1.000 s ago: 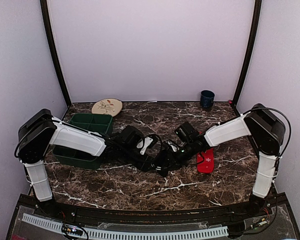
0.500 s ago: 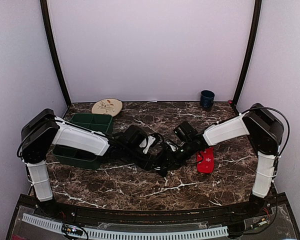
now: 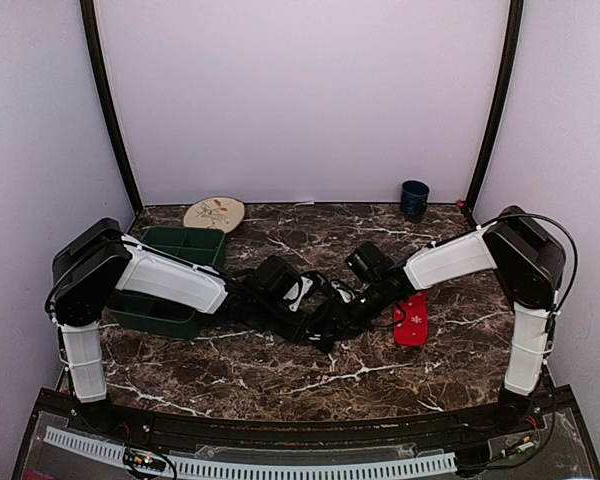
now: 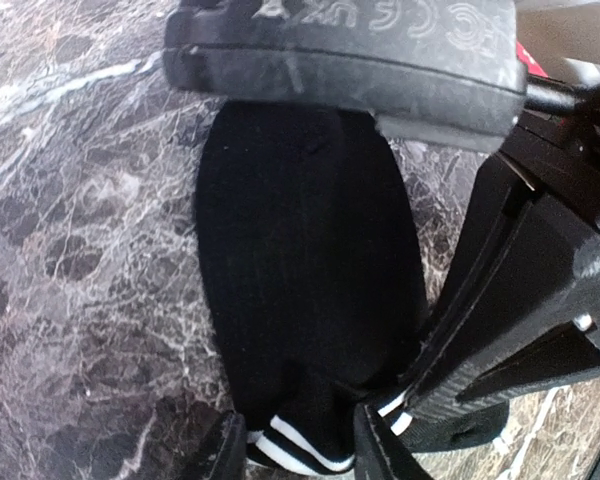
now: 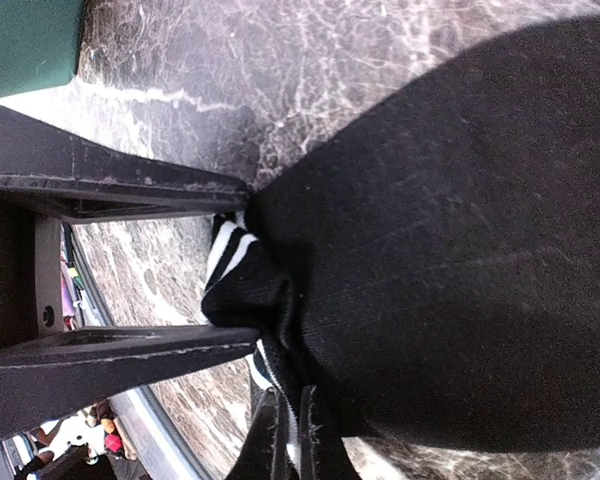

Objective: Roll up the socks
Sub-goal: Roll the sock at the center of the board.

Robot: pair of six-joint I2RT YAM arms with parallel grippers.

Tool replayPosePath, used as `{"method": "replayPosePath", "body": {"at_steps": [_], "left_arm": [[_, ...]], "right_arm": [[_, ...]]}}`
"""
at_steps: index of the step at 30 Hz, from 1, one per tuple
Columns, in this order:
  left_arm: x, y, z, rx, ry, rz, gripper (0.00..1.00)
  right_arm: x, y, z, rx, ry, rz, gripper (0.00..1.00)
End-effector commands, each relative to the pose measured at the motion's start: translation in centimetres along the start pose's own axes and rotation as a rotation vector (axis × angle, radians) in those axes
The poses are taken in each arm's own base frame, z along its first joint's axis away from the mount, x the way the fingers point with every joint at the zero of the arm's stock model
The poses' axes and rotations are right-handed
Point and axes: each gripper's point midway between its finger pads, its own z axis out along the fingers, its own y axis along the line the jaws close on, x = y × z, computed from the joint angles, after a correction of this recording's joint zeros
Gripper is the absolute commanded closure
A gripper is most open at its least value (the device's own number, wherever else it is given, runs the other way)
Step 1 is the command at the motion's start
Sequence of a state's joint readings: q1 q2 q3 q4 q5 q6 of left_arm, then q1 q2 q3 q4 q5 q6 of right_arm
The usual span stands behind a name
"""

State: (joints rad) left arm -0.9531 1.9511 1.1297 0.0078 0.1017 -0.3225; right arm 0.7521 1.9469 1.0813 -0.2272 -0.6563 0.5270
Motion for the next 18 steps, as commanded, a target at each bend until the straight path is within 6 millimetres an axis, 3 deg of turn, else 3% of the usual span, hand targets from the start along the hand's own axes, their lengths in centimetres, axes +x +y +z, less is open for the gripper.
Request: {"method": "replayPosePath", "body": {"at_steps": [1, 3, 13, 18], "left_arm": [[0.3, 0.5, 0.5, -0.041, 0.026, -0.016, 0.63], [0.6, 0.6, 0.8, -0.047, 0.041, -0.024, 0.65], [2.8, 1.4, 1.0, -0.086, 0.100, -0.068, 0.79], [3.3, 1.5, 1.2, -0.091, 0.118, -0.071, 0.79]], "right_arm": [[-0.2, -0.4, 0.1, 0.013, 0.010, -0.009, 1.00], [-0.2, -0.5, 0.0, 0.023, 0.010, -0.013, 1.00], [-0.9, -0.4, -0.8, 0.058, -0.023, -0.033, 0.80], [-0.9, -0.3, -1.2, 0.067, -0.039, -0.028, 0.74]]}}
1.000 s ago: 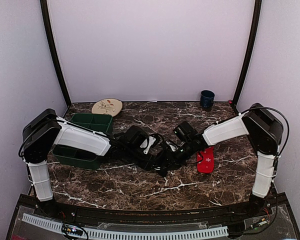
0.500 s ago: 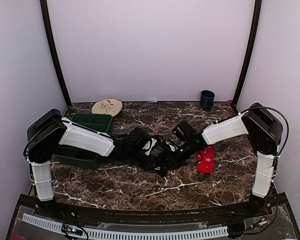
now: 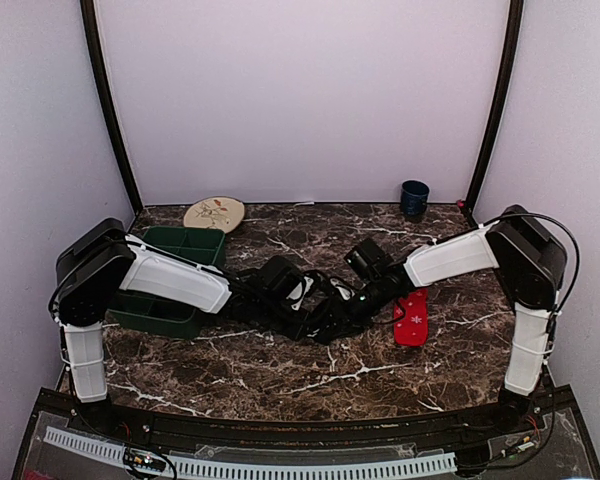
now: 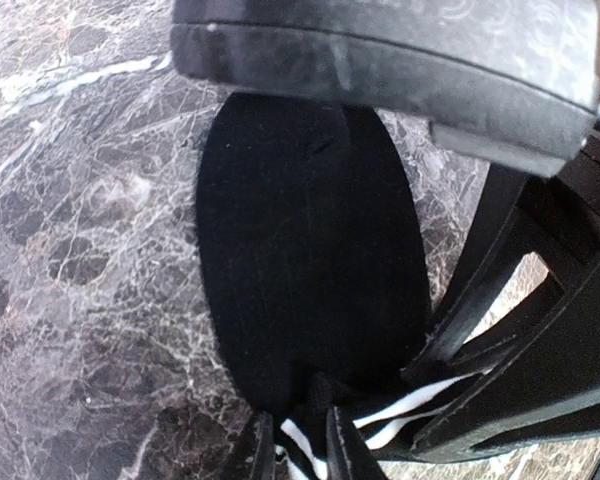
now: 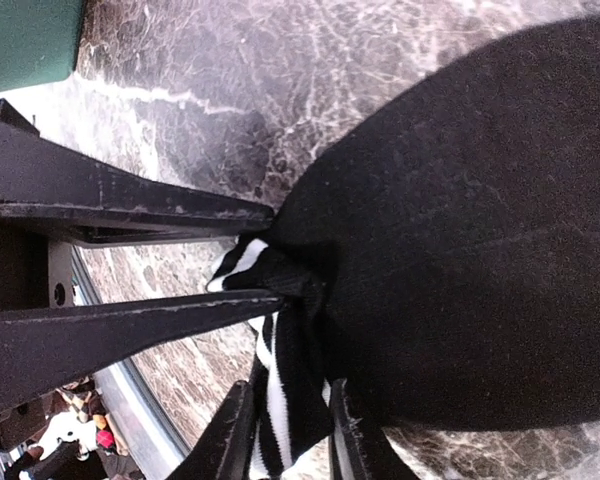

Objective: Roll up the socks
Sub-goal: Roll the sock at the center of the board.

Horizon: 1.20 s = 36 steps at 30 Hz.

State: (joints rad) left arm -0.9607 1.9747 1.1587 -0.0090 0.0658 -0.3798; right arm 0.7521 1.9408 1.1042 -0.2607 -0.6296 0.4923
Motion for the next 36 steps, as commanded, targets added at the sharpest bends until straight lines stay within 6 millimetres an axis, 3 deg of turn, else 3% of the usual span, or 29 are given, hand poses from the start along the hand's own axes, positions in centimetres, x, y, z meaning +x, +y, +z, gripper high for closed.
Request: {"method": "replayPosePath", "body": {"at_steps": [1, 15, 24, 36], "left_arm": [[3.4, 1.4, 0.8, -0.061, 0.117, -0.014, 0.79], [2.7, 0.8, 0.9, -0.045, 0.124, 0.012, 0.78], [2.3, 0.3, 0.7, -0.030, 0.137, 0.033, 0.77], [2.0, -0.4, 0.7, 0.005, 0.149, 0.049, 0.77]], "right_arm": [[-0.4, -0.5, -0.8, 0.045, -0.032, 0.005, 0.73], [0.4, -1.5, -3.9, 0.159, -0.151, -0.026, 0.61], [0.6, -0.2, -8.4, 0.430, -0.335, -0.316, 0.60], [3.2, 2.8, -6.3, 0.685, -0.345, -0.719, 0.55]]}}
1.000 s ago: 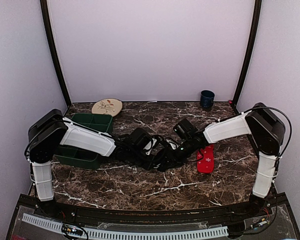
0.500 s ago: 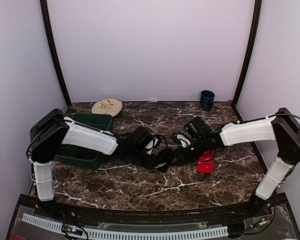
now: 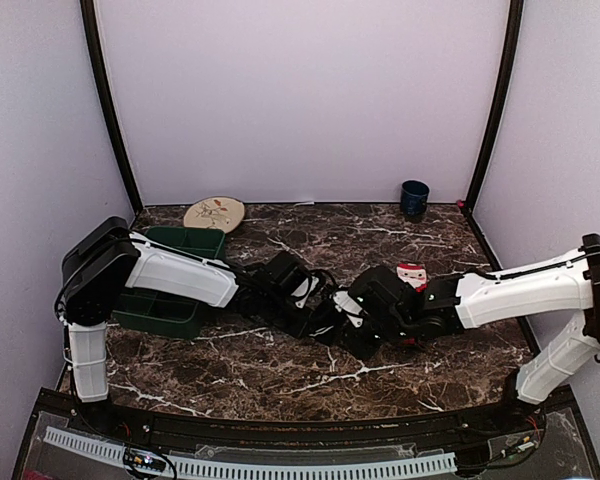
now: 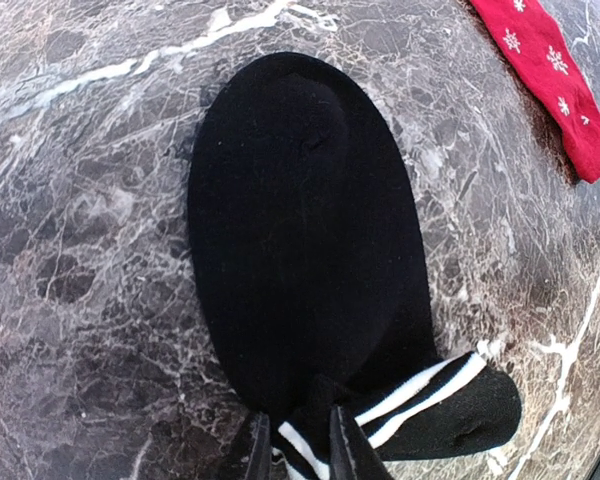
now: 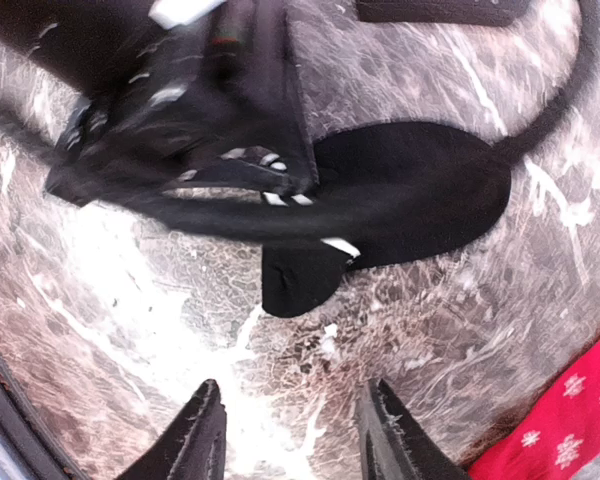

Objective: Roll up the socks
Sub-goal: Roll the sock at the center of the board.

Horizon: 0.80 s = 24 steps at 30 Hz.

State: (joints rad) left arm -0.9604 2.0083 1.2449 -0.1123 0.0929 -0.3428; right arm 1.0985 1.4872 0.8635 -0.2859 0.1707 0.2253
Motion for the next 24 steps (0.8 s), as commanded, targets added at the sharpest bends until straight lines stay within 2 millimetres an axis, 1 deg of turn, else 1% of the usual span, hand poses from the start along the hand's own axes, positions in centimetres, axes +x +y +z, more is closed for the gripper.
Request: {"method": "replayPosePath", "body": {"at_steps": [1, 5, 6, 7, 9, 12, 18, 24], "left_arm": [[2.2, 0.0, 0.6, 0.000, 0.093, 0.017, 0.77], [2.2, -0.2, 0.7, 0.009, 0.099, 0.022, 0.77], [2.2, -0.2, 0.7, 0.011, 0.100, 0.023, 0.77], [2.2, -0.2, 0.7, 0.012, 0.102, 0.024, 0.77], [2.2, -0.3, 0.7, 0.014, 0.106, 0.027, 0.77], [2.2, -0.3, 0.7, 0.017, 0.110, 0.027, 0.77], [2.5, -0.3, 0.7, 0.019, 0.120, 0.026, 0.77], [2.8, -0.5, 0.8, 0.033, 0.130, 0.020, 0.77]], "right_arm": [[-0.7, -0.6, 0.3, 0.136, -0.037, -0.152, 0.54], [-1.1, 0.3, 1.3, 0.148, -0.019, -0.249, 0.48], [-1.4, 0.5, 1.3, 0.147, -0.022, -0.271, 0.47], [-1.1, 0.6, 2.0, 0.147, -0.003, -0.293, 0.45], [-1.0, 0.8, 2.6, 0.144, 0.006, -0.321, 0.45], [-1.1, 1.0, 3.3, 0.145, 0.009, -0.352, 0.35], [-1.3, 1.4, 4.3, 0.137, 0.014, -0.394, 0.34], [-1.0, 0.9, 5.2, 0.145, 0.016, -0.402, 0.36]]}}
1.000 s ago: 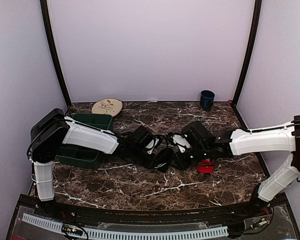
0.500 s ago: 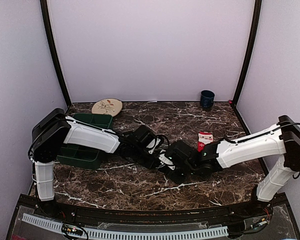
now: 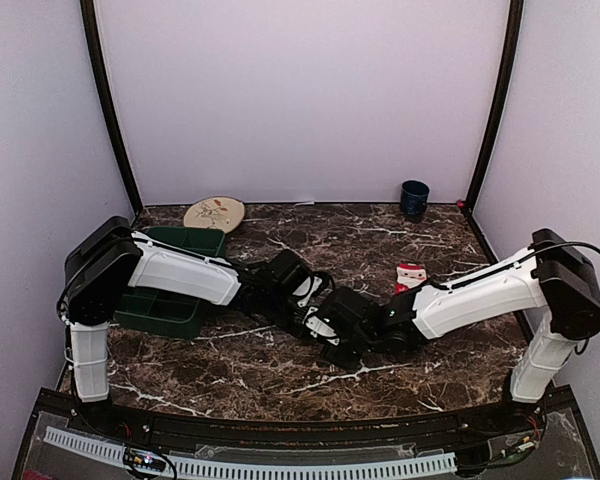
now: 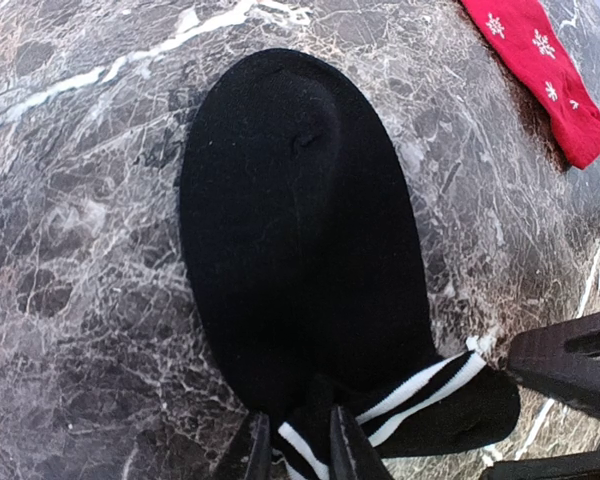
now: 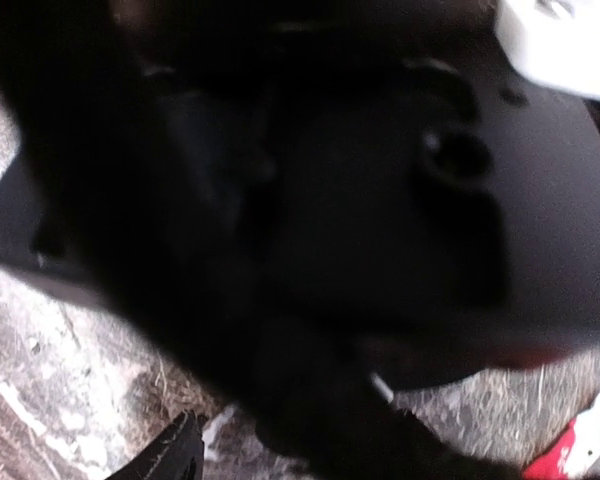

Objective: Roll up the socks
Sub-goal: Roll the sock at the center of the board.

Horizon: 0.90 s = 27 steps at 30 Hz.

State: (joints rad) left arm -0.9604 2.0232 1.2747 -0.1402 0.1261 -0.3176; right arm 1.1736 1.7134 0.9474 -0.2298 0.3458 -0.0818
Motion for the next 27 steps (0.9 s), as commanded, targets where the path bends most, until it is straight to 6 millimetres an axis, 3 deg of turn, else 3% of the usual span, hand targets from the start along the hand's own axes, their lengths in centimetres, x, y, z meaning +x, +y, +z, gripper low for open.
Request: {"method": "replayPosePath", "body": {"at_steps": [1, 10, 20, 27], "left_arm": [[2.9, 0.0, 0.7, 0.009, 0.110, -0.006, 0.77], [3.2, 0.0, 0.8, 0.014, 0.121, -0.010, 0.77], [3.3, -0.1, 0.8, 0.017, 0.127, -0.011, 0.77], [3.4, -0.2, 0.9, 0.024, 0.131, -0.013, 0.77]], "right_arm": [[-1.3, -0.4, 0.7, 0.017, -0.046, -0.007, 0.37], [-1.8, -1.2, 1.8, -0.004, -0.056, 0.026, 0.41], [-0.8, -1.0, 3.1, -0.044, -0.027, 0.063, 0.46], [0.1, -1.3, 4.1, -0.052, 0.013, 0.097, 0.62]]}}
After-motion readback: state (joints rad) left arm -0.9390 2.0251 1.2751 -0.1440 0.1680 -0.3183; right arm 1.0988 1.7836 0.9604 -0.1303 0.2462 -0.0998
